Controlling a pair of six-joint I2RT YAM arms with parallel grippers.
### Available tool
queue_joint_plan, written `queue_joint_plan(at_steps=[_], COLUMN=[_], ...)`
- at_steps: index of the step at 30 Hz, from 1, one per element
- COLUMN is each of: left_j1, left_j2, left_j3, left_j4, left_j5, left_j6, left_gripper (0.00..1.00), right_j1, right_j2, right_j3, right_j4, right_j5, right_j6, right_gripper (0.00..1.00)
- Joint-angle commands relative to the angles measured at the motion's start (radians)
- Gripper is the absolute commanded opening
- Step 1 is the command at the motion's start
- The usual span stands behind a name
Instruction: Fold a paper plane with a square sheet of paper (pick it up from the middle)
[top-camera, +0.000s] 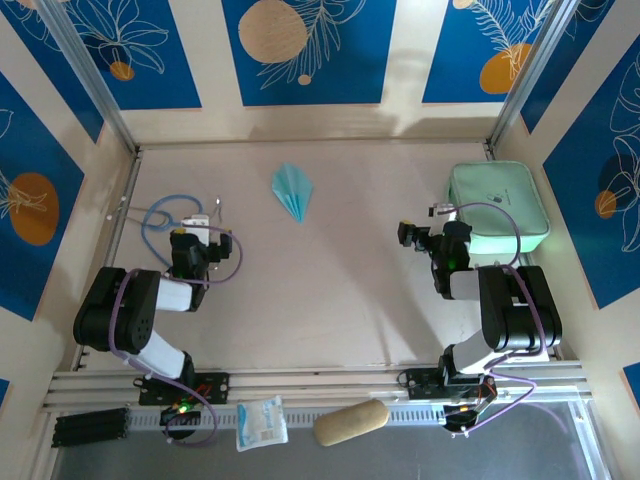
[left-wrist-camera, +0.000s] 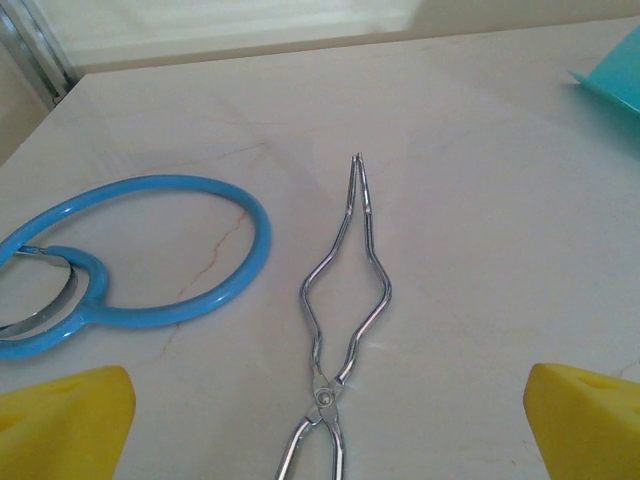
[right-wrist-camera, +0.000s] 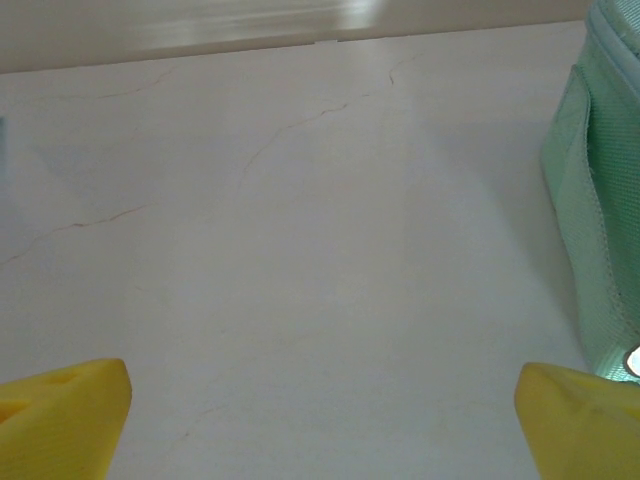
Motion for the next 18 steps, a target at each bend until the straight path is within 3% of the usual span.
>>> queue_joint_plan(at_steps=[1,18], left_j1=[0.010,0.009], left_j2=[0.006,0.008], left_j3=[0.009,0.030], left_j4=[0.039,0.004], left_j5=[0.010,0.013], left_j6=[0.016,0.017], left_gripper=[0.99,0.99], right_j1=[-0.001,-0.001], right_j2=[0.007,0.005], right_j3=[0.019,0.017], right_j4=[-0.006,-0.002], right_j5=[-0.018,-0.019], right_j6=[0.006,0.007], right_gripper=[0.99,0.99])
